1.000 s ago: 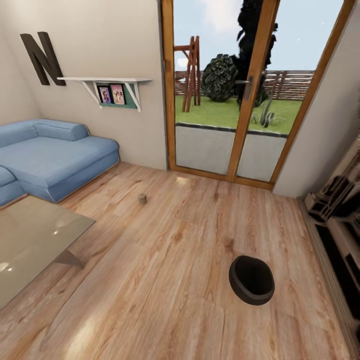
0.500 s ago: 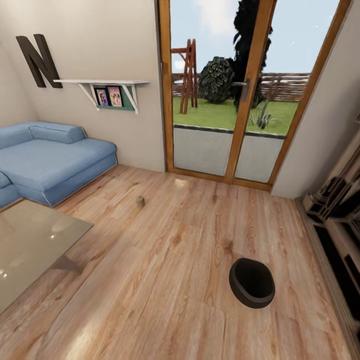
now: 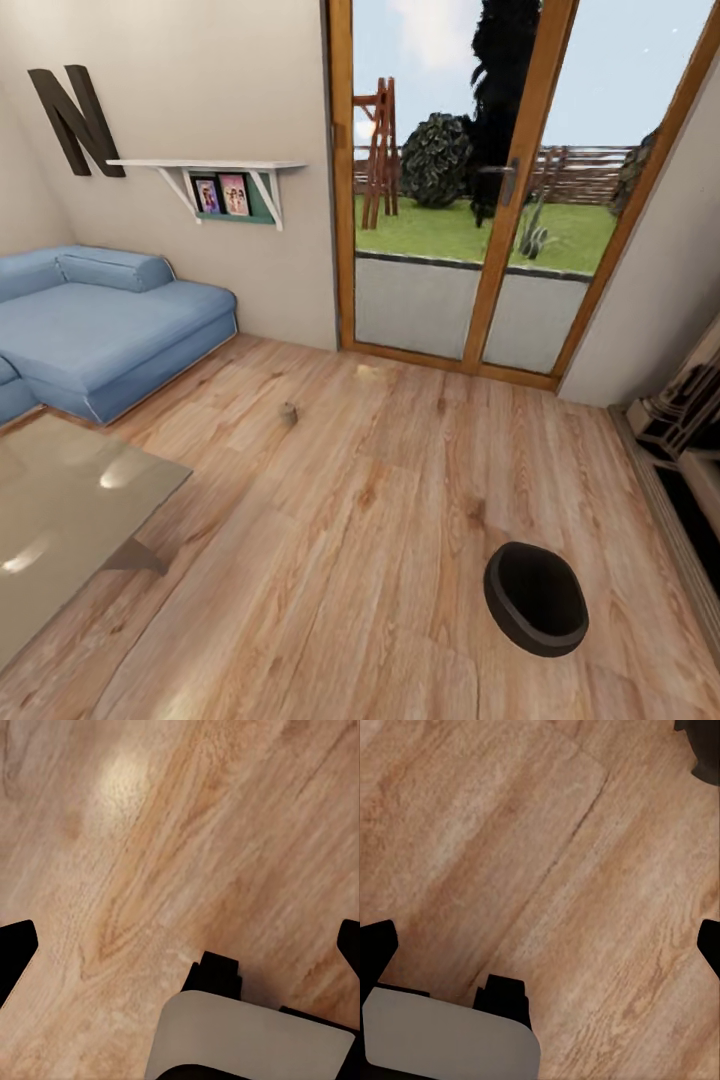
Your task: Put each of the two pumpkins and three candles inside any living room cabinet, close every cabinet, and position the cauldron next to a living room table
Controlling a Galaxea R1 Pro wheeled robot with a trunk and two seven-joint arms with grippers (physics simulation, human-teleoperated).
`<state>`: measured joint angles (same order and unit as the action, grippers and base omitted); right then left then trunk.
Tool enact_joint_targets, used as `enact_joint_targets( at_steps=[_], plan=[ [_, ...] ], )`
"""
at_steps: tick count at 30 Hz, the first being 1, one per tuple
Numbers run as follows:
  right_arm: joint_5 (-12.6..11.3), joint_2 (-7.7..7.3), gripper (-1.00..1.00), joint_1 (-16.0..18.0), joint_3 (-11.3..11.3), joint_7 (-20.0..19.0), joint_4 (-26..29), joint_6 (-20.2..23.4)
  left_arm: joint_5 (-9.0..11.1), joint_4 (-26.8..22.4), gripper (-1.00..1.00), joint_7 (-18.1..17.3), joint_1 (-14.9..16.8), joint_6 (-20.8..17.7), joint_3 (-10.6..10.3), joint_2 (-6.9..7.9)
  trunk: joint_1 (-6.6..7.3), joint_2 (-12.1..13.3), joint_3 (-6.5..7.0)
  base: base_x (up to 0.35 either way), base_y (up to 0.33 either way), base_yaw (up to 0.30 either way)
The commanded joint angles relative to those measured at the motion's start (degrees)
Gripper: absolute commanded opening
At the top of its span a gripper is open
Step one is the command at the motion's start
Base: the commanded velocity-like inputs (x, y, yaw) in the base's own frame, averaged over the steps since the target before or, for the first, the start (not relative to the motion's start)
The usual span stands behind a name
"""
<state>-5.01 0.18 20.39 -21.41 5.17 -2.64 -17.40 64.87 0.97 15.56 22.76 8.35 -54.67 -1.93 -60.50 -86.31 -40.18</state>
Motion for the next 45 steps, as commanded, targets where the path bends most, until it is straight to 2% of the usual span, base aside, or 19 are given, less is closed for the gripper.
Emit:
enact_joint_targets(
  at_steps=[1, 22, 45],
  plan=[
    [0.0, 0.0, 1.0, 0.0, 0.0, 0.0, 0.0, 0.0, 0.0, 0.0, 1.0, 0.0, 0.0, 0.0, 0.0, 0.0, 0.0, 0.0, 0.0, 0.296, 0.123, 0.0],
    [0.3, -0.37, 1.0, 0.0, 0.0, -0.1, -0.3, 0.5, 0.0, 0.0, 1.0, -0.1, 0.0, 0.0, 0.0, 0.0, 0.0, 0.0, 0.0, 0.321, 0.024, 0.0],
    [0.2, 0.0, 1.0, 0.0, 0.0, -0.1, -0.3, 0.4, 0.0, 0.0, 1.0, -0.1, 0.0, 0.0, 0.0, 0.09, 0.0, 0.0, 0.0, 0.328, 0.0, 0.0]
  ],
)
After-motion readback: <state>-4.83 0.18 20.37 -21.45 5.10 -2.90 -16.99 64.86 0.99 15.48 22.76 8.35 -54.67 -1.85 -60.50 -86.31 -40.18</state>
